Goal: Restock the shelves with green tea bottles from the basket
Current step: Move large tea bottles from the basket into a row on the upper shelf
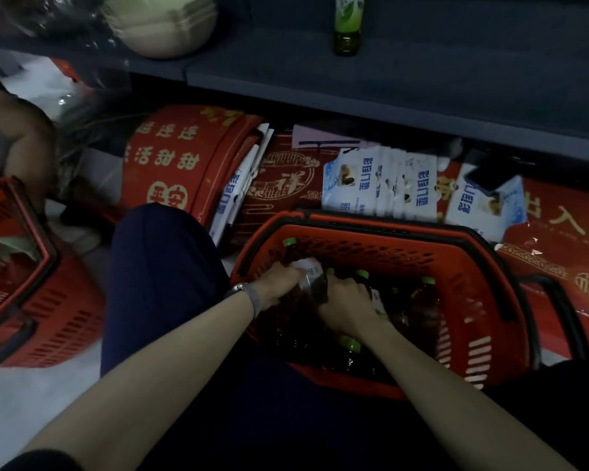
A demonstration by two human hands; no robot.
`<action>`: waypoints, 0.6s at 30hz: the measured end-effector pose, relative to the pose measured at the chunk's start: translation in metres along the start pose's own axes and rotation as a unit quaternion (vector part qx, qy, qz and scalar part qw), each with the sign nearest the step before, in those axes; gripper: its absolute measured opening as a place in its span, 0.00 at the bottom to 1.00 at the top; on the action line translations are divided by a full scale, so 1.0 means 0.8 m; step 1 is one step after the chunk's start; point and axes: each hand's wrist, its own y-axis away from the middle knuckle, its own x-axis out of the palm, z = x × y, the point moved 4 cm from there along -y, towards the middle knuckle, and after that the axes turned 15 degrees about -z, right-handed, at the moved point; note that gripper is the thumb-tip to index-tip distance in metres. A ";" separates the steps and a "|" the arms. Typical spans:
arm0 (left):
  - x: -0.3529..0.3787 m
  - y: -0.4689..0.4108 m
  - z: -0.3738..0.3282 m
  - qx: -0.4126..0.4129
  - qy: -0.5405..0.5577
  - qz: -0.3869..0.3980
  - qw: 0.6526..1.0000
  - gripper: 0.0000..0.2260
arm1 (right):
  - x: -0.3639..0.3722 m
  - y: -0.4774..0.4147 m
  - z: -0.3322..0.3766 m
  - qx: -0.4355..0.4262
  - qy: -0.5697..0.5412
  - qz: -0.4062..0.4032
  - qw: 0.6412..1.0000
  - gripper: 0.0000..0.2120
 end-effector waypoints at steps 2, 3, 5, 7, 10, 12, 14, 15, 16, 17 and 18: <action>-0.004 0.051 -0.031 -0.027 0.050 0.018 0.998 0.35 | 0.007 -0.011 -0.003 0.018 0.010 0.017 1.000 0.31; -0.005 0.070 -0.042 -0.035 0.060 0.021 0.997 0.31 | 0.011 -0.014 -0.004 0.019 0.016 0.025 0.999 0.31; -0.005 0.079 -0.049 -0.039 0.070 0.023 0.997 0.30 | 0.018 -0.018 -0.003 0.016 0.022 0.028 0.999 0.29; -0.005 0.083 -0.053 -0.028 0.077 0.005 0.997 0.33 | 0.023 -0.018 -0.002 0.020 0.019 0.016 0.999 0.27; -0.005 0.085 -0.056 -0.015 0.065 -0.021 0.998 0.28 | 0.030 -0.016 -0.004 0.017 0.014 -0.017 1.000 0.27; -0.006 0.084 -0.055 -0.015 0.041 -0.039 0.998 0.30 | 0.033 -0.015 -0.005 0.022 0.004 -0.019 1.000 0.28; -0.008 0.086 -0.055 -0.006 0.029 -0.060 0.998 0.32 | 0.032 -0.016 -0.006 0.033 -0.008 -0.015 0.999 0.29; -0.009 0.088 -0.055 -0.003 0.023 -0.071 0.997 0.35 | 0.031 -0.017 -0.007 0.037 -0.012 -0.011 0.999 0.29; -0.010 0.092 -0.058 0.008 0.006 -0.085 0.996 0.37 | 0.028 -0.016 -0.006 0.040 -0.016 -0.006 0.999 0.29; -0.012 0.095 -0.063 0.028 -0.016 -0.104 0.994 0.40 | 0.025 -0.016 -0.007 0.043 -0.023 -0.001 0.999 0.28; -0.014 0.101 -0.069 0.055 -0.045 -0.124 0.990 0.41 | 0.022 -0.015 -0.008 0.052 -0.033 0.007 0.998 0.28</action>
